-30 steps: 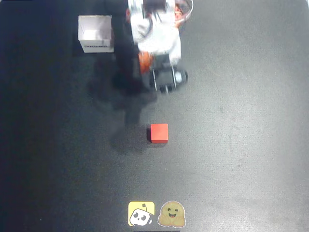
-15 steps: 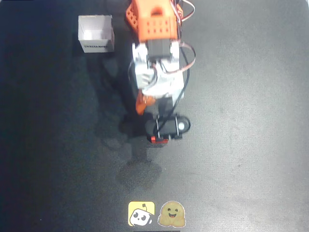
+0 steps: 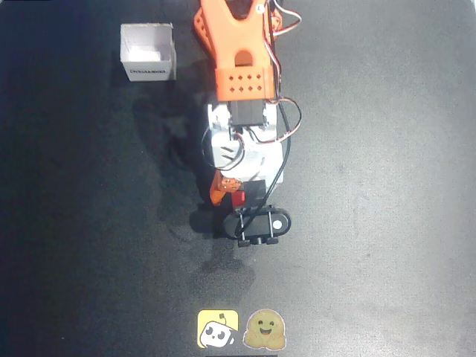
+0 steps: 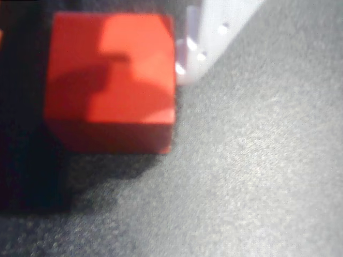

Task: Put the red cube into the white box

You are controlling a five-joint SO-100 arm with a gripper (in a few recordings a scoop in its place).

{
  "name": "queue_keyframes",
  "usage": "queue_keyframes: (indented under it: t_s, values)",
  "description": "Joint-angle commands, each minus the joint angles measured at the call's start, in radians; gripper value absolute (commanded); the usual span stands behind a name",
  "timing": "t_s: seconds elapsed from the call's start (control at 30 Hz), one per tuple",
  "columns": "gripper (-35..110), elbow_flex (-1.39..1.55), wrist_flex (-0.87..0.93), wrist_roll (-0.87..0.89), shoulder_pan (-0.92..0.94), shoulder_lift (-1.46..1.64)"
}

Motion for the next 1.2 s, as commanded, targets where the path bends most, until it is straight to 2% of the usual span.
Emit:
queue_keyframes:
  t_s: [0.0,0.33,0.6,0.93,1.17]
  values:
    - [24,-0.031,-0.014,0.015,-0.012,-0.003]
    - [0,-0.028,-0.012,0.061,-0.012,-0.025]
    - [0,-0.026,0.028,0.083,-0.002,0.011]
    - [0,-0.164,0.561,0.187,0.140,0.322]
    - [0,-0.144,0.819,0.244,0.448,0.535]
